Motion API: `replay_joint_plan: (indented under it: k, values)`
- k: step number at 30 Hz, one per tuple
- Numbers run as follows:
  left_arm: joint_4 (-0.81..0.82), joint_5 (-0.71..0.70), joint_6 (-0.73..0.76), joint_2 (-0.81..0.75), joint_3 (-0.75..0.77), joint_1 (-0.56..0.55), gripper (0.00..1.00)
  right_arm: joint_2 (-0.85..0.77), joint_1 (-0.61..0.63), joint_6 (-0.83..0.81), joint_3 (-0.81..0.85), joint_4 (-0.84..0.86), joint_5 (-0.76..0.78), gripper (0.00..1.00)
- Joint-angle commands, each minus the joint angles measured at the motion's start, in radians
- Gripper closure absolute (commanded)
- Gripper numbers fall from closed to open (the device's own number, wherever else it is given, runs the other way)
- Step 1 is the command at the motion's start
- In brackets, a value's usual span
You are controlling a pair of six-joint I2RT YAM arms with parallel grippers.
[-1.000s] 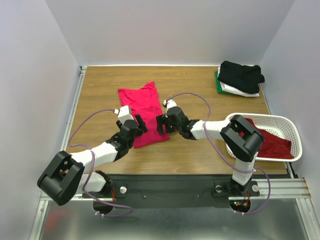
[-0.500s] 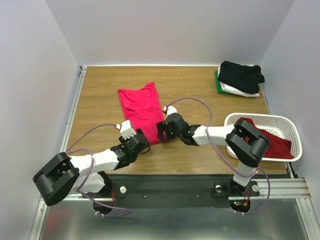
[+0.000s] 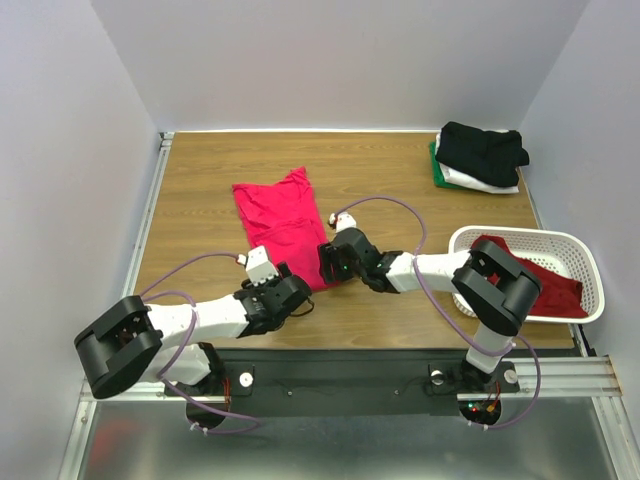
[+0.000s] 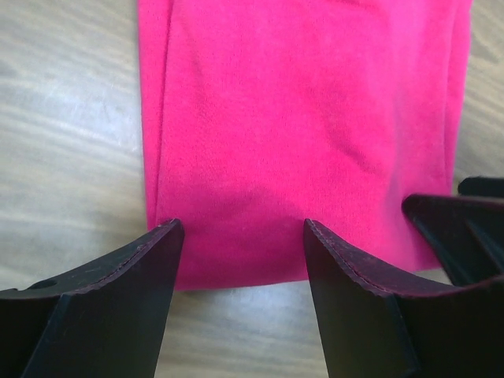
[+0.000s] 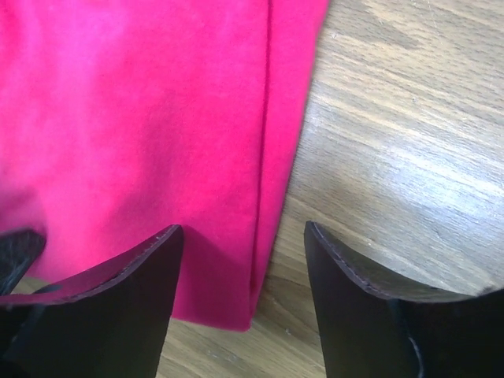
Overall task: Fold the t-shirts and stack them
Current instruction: Fold the tshirt
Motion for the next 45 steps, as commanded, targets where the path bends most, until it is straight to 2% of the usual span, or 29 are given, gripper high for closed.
replay_joint_plan:
  k: [1, 5, 10, 16, 30, 31, 35, 36, 37, 39, 42, 43, 44, 45]
  values:
    - [-0.218, -0.076, -0.108, -0.006, 0.053, -0.035, 0.26, -0.011, 0.027, 0.035, -0.043, -0.083, -0.041, 0.33]
    - [-0.258, -0.056, -0.157, -0.015, 0.061, -0.056, 0.26, -0.041, 0.029, 0.039, -0.061, -0.083, -0.039, 0.34]
    - [-0.406, -0.102, -0.254, -0.038, 0.107, -0.127, 0.26, -0.071, 0.032, 0.041, -0.078, -0.083, -0.033, 0.35]
    - [-0.459, -0.1, -0.312, 0.003, 0.115, -0.132, 0.25, -0.08, 0.038, 0.038, -0.083, -0.077, -0.033, 0.37]
    - [-0.448, -0.12, -0.308, 0.071, 0.135, -0.136, 0.28, -0.092, 0.061, 0.038, -0.093, -0.057, -0.06, 0.5]
    - [-0.445, -0.122, -0.306, 0.074, 0.133, -0.136, 0.33, -0.092, 0.061, 0.038, -0.092, -0.057, -0.059, 0.5]
    - [-0.417, -0.128, -0.297, 0.075, 0.126, -0.136, 0.45, -0.086, 0.064, 0.038, -0.093, -0.057, -0.059, 0.53]
    - [-0.413, -0.126, -0.297, 0.08, 0.124, -0.136, 0.49, -0.086, 0.064, 0.038, -0.09, -0.056, -0.06, 0.53]
    - [-0.407, -0.125, -0.292, 0.084, 0.124, -0.136, 0.59, -0.088, 0.064, 0.036, -0.092, -0.057, -0.06, 0.54]
    - [-0.396, -0.119, -0.286, 0.095, 0.123, -0.136, 0.65, -0.089, 0.065, 0.036, -0.092, -0.056, -0.062, 0.57]
    - [-0.39, -0.119, -0.277, 0.112, 0.127, -0.136, 0.67, -0.091, 0.067, 0.036, -0.093, -0.054, -0.067, 0.67]
    - [-0.39, -0.119, -0.274, 0.114, 0.129, -0.136, 0.72, -0.094, 0.067, 0.036, -0.095, -0.054, -0.068, 0.75]
    - [-0.388, -0.119, -0.274, 0.115, 0.127, -0.136, 0.76, -0.095, 0.07, 0.036, -0.095, -0.056, -0.068, 0.8]
    - [-0.39, -0.122, -0.272, 0.12, 0.129, -0.136, 0.86, -0.098, 0.07, 0.036, -0.099, -0.056, -0.065, 0.84]
